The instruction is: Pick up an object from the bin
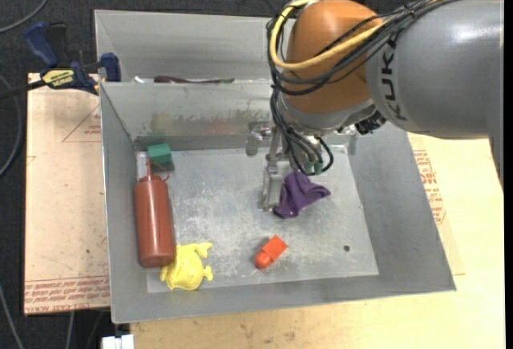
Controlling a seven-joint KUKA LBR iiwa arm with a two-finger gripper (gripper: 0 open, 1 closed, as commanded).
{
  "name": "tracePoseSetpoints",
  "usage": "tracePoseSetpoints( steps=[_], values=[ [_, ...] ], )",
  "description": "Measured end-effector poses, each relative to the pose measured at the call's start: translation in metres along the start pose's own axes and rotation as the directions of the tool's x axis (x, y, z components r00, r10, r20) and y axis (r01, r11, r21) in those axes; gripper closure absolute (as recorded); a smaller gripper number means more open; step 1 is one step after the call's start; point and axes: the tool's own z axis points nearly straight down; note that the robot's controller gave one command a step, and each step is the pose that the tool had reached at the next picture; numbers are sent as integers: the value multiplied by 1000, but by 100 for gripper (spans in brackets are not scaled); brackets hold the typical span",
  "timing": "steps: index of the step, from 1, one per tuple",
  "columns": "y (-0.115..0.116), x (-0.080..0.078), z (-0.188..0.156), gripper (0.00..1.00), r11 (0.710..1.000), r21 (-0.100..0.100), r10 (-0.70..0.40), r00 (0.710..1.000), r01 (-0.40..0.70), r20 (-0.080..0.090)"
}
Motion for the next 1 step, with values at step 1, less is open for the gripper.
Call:
tracePoseSetpoints(
  steps=[1],
  values=[
    [0, -1, -5, 0, 1000, -1, 2, 1000, -2, 6]
  ],
)
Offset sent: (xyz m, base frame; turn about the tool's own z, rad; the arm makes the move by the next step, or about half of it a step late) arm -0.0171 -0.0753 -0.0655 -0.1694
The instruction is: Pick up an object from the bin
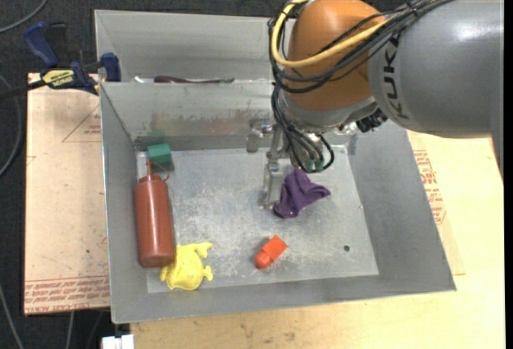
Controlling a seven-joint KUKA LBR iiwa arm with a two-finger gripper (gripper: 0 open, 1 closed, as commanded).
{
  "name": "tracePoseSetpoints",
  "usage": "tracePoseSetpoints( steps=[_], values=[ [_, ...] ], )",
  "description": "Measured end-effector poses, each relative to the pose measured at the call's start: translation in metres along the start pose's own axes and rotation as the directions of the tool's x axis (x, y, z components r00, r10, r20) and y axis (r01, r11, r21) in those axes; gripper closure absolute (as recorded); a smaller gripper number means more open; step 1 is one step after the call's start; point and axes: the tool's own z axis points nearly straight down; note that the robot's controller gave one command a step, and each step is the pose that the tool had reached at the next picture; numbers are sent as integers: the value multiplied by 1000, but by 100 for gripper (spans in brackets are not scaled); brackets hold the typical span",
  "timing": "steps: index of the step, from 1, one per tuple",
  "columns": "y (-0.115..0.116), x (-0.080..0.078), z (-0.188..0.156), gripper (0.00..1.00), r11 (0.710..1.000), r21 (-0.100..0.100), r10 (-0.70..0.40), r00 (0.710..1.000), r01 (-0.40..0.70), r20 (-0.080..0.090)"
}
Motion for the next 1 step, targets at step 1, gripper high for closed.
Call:
tracePoseSetpoints(
  steps=[1],
  values=[
    [-15, 3, 15, 0, 999, -3, -54, 999, 54, 7]
  ],
)
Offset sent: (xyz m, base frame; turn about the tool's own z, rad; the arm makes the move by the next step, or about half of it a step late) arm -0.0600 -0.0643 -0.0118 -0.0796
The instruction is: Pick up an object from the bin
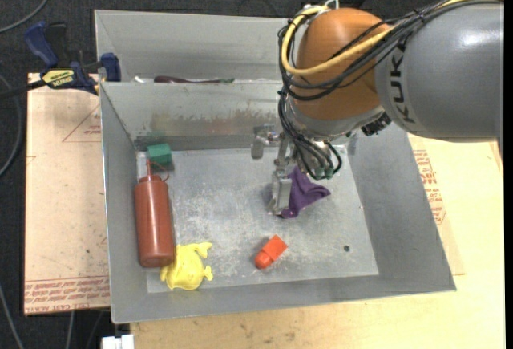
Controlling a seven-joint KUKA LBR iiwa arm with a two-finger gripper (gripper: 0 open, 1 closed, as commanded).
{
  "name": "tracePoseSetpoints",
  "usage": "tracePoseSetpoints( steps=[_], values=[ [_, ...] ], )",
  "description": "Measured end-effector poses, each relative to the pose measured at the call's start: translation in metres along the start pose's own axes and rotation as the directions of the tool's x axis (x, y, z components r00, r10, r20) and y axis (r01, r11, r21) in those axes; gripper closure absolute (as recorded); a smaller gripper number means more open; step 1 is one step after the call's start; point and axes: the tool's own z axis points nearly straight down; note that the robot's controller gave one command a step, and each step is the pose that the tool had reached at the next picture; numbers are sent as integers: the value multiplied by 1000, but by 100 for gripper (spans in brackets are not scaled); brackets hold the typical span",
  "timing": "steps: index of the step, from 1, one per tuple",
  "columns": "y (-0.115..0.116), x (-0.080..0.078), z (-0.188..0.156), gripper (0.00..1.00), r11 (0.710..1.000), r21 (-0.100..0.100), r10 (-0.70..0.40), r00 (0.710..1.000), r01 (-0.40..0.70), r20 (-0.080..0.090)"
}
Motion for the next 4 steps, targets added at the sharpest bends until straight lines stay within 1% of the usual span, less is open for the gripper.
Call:
tracePoseSetpoints(
  steps=[1, 2, 3, 4],
  values=[
    [-38, 48, 12, 0, 999, 3, -33, 999, 33, -19],
    [-42, 45, 21, 0, 998, 2, -61, 998, 61, 3],
    [-43, 27, 64, 0, 986, 0, -167, 986, 167, -11],
    [-54, 28, 86, 0, 987, 0, -162, 987, 162, 3]
  ],
)
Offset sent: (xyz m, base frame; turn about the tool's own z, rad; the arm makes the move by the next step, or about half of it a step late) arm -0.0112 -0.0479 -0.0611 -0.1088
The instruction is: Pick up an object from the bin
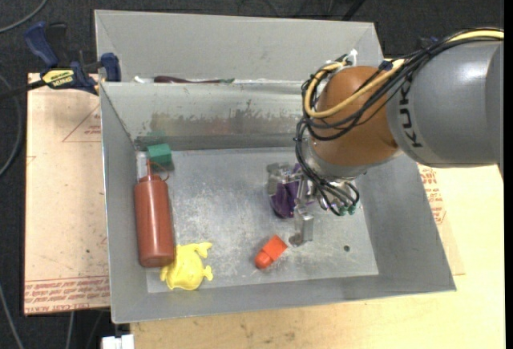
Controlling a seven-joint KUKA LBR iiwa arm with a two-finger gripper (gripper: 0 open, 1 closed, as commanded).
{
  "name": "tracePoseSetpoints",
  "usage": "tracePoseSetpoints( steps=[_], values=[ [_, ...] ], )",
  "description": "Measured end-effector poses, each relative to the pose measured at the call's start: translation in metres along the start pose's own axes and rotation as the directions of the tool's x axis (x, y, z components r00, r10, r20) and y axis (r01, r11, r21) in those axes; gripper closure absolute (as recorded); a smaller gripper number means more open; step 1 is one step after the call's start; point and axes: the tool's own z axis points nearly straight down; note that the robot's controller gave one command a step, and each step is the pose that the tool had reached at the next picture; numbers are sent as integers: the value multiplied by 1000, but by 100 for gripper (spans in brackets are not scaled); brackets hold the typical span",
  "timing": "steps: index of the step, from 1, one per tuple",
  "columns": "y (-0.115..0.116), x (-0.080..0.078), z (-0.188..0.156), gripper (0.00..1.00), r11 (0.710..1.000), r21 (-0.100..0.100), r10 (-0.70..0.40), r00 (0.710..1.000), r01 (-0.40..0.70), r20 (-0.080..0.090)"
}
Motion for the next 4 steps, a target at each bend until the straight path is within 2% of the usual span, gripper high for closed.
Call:
tracePoseSetpoints(
  steps=[1, 2, 3, 4],
  values=[
    [-3, -12, -12, 0, 1000, -1, -15, 1000, 15, -7],
    [-33, -42, -17, 0, 997, -2, -77, 997, 77, 0],
    [-57, -54, -11, 0, 994, 2, -111, 994, 111, 2],
    [-15, -40, 26, 100, 908, -3, -420, 908, 420, 3]
  ],
)
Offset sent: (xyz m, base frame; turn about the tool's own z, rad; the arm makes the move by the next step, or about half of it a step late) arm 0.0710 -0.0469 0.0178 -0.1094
